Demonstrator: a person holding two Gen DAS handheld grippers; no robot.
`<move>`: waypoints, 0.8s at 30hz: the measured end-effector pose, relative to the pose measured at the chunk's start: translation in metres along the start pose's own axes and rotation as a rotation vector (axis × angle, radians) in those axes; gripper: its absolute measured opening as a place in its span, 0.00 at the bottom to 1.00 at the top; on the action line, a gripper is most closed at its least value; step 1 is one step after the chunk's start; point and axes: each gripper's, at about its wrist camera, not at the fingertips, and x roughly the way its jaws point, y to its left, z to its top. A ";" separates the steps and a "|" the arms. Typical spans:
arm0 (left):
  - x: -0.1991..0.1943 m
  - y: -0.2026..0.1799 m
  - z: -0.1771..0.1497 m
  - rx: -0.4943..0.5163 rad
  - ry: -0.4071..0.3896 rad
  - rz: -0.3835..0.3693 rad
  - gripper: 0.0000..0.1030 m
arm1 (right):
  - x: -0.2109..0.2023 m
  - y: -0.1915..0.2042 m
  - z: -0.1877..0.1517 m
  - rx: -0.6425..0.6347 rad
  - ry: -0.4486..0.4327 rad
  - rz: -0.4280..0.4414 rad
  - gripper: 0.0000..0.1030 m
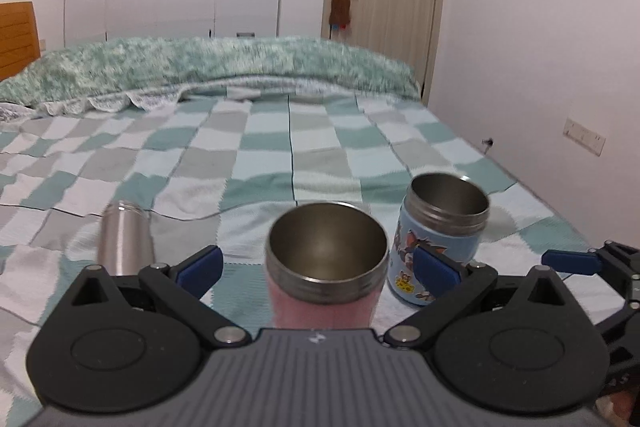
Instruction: Flip cup upright
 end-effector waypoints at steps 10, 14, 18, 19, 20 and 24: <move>-0.093 0.006 -0.037 0.012 -0.161 0.025 1.00 | -0.055 0.046 -0.012 -0.002 -0.081 -0.014 1.00; -0.111 0.008 -0.065 0.007 -0.187 0.031 1.00 | -0.072 0.069 -0.032 -0.004 -0.118 -0.026 1.00; -0.123 0.009 -0.094 0.007 -0.220 0.048 1.00 | -0.083 0.092 -0.056 -0.025 -0.138 -0.044 1.00; -0.127 0.008 -0.102 0.019 -0.236 0.061 1.00 | -0.085 0.097 -0.062 -0.030 -0.140 -0.050 1.00; -0.130 0.006 -0.109 0.034 -0.247 0.077 1.00 | -0.087 0.102 -0.068 -0.034 -0.145 -0.058 1.00; -0.136 0.002 -0.135 0.058 -0.267 0.102 1.00 | -0.096 0.114 -0.087 -0.042 -0.179 -0.100 1.00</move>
